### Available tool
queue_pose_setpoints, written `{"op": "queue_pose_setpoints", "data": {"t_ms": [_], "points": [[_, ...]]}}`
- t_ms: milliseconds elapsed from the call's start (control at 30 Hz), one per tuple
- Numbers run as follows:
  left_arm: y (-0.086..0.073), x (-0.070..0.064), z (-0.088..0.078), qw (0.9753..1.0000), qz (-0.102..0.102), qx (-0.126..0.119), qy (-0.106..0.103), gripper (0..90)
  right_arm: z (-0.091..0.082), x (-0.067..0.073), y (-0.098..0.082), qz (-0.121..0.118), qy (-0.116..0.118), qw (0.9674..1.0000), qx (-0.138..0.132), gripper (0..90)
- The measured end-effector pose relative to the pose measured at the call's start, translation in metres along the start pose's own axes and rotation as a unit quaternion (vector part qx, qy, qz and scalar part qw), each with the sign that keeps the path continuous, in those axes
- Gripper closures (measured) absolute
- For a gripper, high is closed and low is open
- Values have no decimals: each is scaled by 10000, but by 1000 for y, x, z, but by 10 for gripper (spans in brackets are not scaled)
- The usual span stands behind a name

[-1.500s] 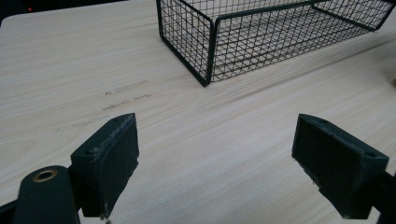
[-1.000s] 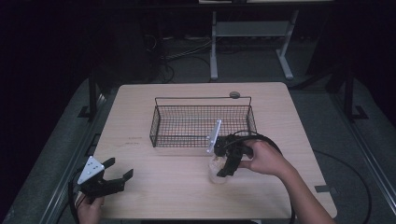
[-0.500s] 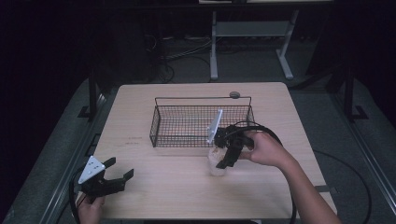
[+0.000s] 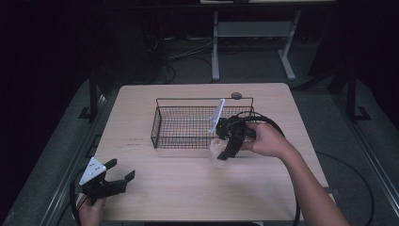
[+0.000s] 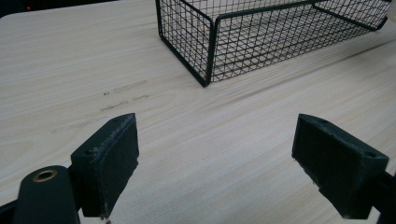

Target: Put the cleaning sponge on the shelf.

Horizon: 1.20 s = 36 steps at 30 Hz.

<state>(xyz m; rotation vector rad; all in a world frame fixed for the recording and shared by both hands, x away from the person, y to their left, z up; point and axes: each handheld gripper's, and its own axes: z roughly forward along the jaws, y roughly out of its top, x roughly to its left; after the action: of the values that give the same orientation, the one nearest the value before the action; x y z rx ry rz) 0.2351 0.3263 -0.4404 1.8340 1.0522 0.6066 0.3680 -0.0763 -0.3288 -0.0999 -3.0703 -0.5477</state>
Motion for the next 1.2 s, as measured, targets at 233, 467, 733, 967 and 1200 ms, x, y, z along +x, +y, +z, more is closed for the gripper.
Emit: {"op": "queue_pose_setpoints", "data": {"t_ms": [233, 467, 733, 967, 1200], "points": [[1, -2, 0, 10000, -14, -33, -47, 139, -6, -13, 4, 69, -22, 10000, 50, 285], [0, 0, -1, 10000, -64, -51, -28, 140, -14, -24, 6, 110, -65, 9999, 14, 285], [0, 2, -2, 10000, -56, -44, -21, 140, -19, -34, 9, 196, -112, 9997, 87, 286], [0, 2, -2, 10000, -71, -44, -1, 140, -26, -42, 15, 183, -167, 9997, 91, 285], [0, 3, -2, 10000, -75, -44, -6, 139, -31, -54, 19, 273, -238, 9993, 125, 286]]}}
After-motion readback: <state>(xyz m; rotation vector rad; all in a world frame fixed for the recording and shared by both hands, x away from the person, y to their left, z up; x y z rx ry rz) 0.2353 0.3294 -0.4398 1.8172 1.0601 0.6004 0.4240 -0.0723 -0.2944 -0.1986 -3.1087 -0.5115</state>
